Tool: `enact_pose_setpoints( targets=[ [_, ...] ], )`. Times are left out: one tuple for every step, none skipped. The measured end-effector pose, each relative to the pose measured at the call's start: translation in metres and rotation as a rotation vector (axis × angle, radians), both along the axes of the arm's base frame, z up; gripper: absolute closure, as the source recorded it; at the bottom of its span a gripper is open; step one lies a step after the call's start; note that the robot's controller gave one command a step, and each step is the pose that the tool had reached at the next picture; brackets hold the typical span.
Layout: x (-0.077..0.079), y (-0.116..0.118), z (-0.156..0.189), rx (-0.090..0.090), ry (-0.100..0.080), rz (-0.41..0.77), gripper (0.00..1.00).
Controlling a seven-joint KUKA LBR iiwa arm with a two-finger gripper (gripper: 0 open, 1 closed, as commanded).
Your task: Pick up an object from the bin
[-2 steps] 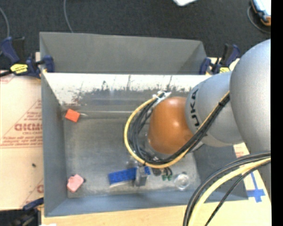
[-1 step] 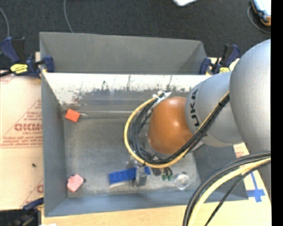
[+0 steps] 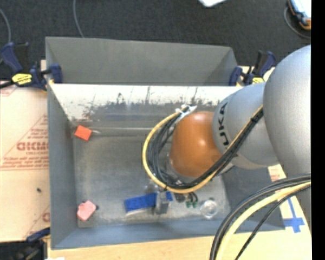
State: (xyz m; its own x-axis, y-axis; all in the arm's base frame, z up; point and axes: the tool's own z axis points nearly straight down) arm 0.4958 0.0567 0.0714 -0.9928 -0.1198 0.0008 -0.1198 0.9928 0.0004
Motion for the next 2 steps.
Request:
enact_pose_setpoints(
  targets=[
    [0.0,-0.0001,0.0,0.0,0.0,-0.001,1.0],
    [0.0,-0.0001,0.0,0.0,0.0,-0.002,1.0]
  ],
)
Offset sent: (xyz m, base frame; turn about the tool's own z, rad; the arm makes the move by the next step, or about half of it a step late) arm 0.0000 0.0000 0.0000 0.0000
